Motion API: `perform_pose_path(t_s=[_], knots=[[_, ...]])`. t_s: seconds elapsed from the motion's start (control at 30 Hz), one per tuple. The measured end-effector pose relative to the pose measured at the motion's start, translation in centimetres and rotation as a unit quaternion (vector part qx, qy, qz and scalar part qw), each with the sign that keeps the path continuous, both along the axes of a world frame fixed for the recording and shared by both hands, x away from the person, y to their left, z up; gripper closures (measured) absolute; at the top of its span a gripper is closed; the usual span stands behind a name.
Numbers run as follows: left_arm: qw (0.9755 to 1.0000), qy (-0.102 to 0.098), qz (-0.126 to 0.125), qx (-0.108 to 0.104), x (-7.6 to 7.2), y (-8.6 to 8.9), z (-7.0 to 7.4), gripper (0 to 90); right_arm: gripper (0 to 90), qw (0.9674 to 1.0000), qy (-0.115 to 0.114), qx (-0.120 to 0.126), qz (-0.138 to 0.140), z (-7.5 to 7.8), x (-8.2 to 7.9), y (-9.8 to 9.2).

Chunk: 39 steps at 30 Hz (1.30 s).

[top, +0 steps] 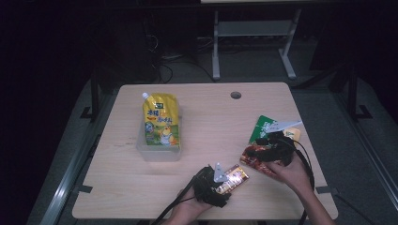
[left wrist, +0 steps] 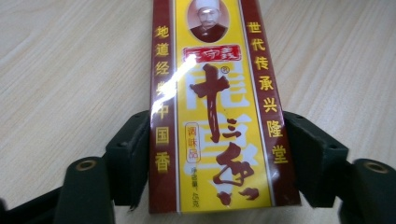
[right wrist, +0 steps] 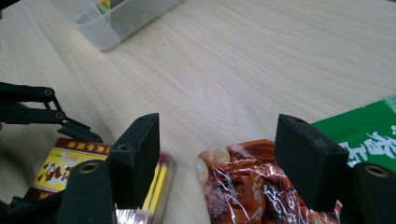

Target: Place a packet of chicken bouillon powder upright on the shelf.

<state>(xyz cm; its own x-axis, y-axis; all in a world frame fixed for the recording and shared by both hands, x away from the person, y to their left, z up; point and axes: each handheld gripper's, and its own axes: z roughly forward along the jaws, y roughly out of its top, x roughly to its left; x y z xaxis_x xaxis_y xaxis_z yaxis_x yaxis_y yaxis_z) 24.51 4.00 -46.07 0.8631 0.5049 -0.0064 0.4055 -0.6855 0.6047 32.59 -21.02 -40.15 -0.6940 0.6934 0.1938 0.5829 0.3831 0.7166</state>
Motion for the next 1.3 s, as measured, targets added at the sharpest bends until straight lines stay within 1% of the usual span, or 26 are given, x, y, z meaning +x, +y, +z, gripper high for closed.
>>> perform_pose_path(t_s=[0.13, 0.17, 0.23, 0.27, 0.37, 0.43, 0.5, 0.53, 0.6, 0.67, 0.77, 0.8, 0.9, 0.93, 0.97, 1.03, 1.1, 1.13, 1.27, 1.3], knots=[[1.0, -0.001, 0.002, -0.002, 0.1, 0.1, 0.0, 31.7, 30.6, 1.0, 0.006, -0.003, -0.002, 0.0, 0.0, 0.2], [1.0, -0.004, 0.004, -0.001, 0.1, 0.2, 0.0, 31.8, 30.7, 1.0, 0.006, -0.002, -0.002, 0.0, 0.0, 0.2], [0.9999, -0.01, 0.01, -0.008, 0.2, 0.4, 0.1, 31.9, 30.9, 1.0, 0.007, 0.0, -0.002, 0.0, 0.0, 0.2], [0.9998, -0.01, 0.013, -0.012, 0.3, 0.6, 0.2, 31.9, 31.0, 0.9999, 0.009, 0.004, -0.001, 0.0, 0.0, 0.3], [0.9992, -0.025, 0.022, -0.021, 0.7, 1.1, 0.6, 32.0, 30.9, 0.9997, 0.021, 0.009, -0.001, -0.1, 0.1, 0.6], [0.9987, -0.032, 0.03, -0.027, 1.1, 1.5, 1.1, 32.0, 30.2, 0.9996, 0.025, 0.014, 0.002, -0.2, 0.3, 0.8], [0.9977, -0.042, 0.04, -0.035, 1.4, 1.8, 1.5, 32.0, 30.4, 0.9993, 0.029, 0.025, 0.005, -0.4, 0.6, 1.1], [0.9972, -0.046, 0.046, -0.039, 1.6, 2.0, 1.7, 32.0, 30.0, 0.9988, 0.036, 0.032, 0.004, -0.4, 0.6, 1.3], [0.9958, -0.048, 0.061, -0.05, 1.9, 2.3, 2.0, 32.0, 29.6, 0.9981, 0.045, 0.043, 0.007, -0.5, 0.9, 1.6], [0.995, -0.057, 0.067, -0.048, 2.3, 2.7, 2.4, 32.0, 29.3, 0.997, 0.054, 0.054, 0.007, -0.6, 1.2, 2.1], [0.9928, -0.07, 0.079, -0.057, 2.6, 3.0, 3.1, 32.0, 28.7, 0.9957, 0.067, 0.064, 0.01, -0.7, 1.6, 2.7], [0.9924, -0.075, 0.079, -0.057, 2.7, 3.1, 3.2, 32.0, 28.6, 0.9952, 0.071, 0.066, 0.012, -0.6, 1.8, 3.0], [0.9901, -0.089, 0.088, -0.064, 2.8, 3.3, 3.7, 32.0, 28.5, 0.9942, 0.078, 0.072, 0.015, -0.4, 2.2, 3.6], [0.9895, -0.09, 0.092, -0.066, 2.8, 3.3, 3.8, 32.0, 28.5, 0.9937, 0.079, 0.078, 0.016, -0.4, 2.4, 3.8], [0.9886, -0.098, 0.092, -0.068, 2.8, 3.4, 3.9, 32.0, 28.6, 0.9933, 0.08, 0.082, 0.017, -0.3, 2.5, 3.9], [0.9871, -0.107, 0.096, -0.07, 2.8, 3.4, 4.0, 32.0, 28.7, 0.991, 0.089, 0.099, 0.015, -0.2, 2.8, 4.3], [0.985, -0.114, 0.104, -0.079, 2.8, 3.4, 4.1, 31.9, 28.8, 0.9899, 0.095, 0.104, 0.013, -0.3, 2.9, 4.4], [0.9844, -0.117, 0.105, -0.079, 2.8, 3.4, 4.1, 31.9, 28.4, 0.9886, 0.105, 0.107, 0.011, -0.4, 3.1, 4.6], [0.9828, -0.122, 0.11, -0.083, 2.9, 3.6, 4.1, 31.9, 29.9, 0.985, 0.123, 0.12, 0.012, -0.7, 3.4, 4.7], [0.9823, -0.124, 0.113, -0.084, 2.9, 3.6, 4.1, 32.0, 32.2, 0.9819, 0.135, 0.131, 0.017, -0.9, 3.6, 4.8]])
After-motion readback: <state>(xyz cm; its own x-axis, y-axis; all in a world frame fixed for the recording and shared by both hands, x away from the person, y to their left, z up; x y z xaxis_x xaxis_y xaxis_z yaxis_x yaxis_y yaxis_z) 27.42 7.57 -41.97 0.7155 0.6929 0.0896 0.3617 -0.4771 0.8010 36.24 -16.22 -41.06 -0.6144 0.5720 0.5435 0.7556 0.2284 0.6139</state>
